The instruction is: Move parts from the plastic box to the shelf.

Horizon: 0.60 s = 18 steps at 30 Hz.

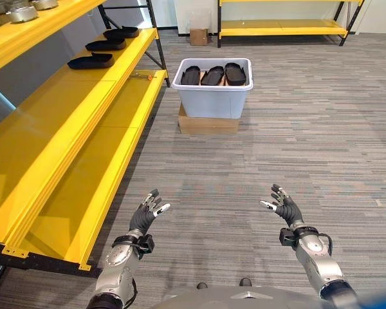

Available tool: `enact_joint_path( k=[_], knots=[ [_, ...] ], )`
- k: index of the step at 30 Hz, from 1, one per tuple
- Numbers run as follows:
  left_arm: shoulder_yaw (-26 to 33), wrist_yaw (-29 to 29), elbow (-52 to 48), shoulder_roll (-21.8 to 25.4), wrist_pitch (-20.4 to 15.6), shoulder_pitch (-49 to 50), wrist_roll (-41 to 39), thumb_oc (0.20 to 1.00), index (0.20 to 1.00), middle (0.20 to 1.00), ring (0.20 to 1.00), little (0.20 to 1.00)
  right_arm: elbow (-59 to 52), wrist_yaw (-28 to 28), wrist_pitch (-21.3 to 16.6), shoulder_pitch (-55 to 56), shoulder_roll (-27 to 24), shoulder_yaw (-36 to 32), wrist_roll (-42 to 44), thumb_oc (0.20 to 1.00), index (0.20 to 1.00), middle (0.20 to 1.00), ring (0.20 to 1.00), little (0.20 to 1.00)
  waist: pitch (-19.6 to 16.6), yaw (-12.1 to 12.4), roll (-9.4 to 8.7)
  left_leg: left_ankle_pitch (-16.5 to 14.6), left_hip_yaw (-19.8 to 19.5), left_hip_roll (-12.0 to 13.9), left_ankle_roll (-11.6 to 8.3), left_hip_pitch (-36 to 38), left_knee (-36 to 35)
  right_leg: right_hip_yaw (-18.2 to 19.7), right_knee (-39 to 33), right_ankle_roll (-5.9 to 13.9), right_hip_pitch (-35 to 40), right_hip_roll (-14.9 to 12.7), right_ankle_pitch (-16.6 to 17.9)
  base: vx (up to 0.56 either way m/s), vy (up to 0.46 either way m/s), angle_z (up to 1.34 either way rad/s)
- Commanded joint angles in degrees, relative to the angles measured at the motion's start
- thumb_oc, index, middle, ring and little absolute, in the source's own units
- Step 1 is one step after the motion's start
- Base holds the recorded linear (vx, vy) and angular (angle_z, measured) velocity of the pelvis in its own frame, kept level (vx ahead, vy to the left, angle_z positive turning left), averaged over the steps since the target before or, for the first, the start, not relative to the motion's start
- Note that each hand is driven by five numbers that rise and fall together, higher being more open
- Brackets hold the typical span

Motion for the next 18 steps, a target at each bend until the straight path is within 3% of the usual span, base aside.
enact_joint_path(
  k=[1,9,18],
  knots=[
    [-0.6,-1.0,-1.0,2.3,-2.9,-2.9,0.0,1.000,1.000,1.000,1.000,1.000,-3.0,0.2,-3.8,-1.8,-0.9,-0.2,0.0,1.000,1.000,1.000,1.000,1.000,-0.1,0.9,-3.07,-5.1,0.4,1.3,-1.57,0.3,0.6,-1.0,0.6,6.52,2.8,-5.5,-2.4,0.00,0.000,0.00],
    [0.2,-0.9,-0.8,0.9,-2.6,-2.5,-3.8,1.000,1.000,1.000,1.000,1.000,-3.2,-0.8,-3.2,-1.6,-0.6,-0.4,-0.6,1.000,1.000,1.000,1.000,1.000,0.1,1.0,-3.33,-5.1,0.4,1.2,-1.50,0.3,0.6,-1.2,0.6,6.59,2.8,-5.6,-2.3,0.00,0.012,0.00],
    [-0.7,-0.4,-0.3,1.3,-2.2,-3.5,-1.3,1.000,1.000,1.000,1.000,1.000,-2.8,-1.0,-3.0,-1.6,-0.8,-0.9,-0.3,1.000,1.000,1.000,1.000,1.000,0.2,0.4,-3.40,-5.5,0.0,0.1,-0.61,0.8,0.6,-0.5,1.1,6.73,3.3,-5.7,-2.2,0.02,0.089,0.01]
  ],
)
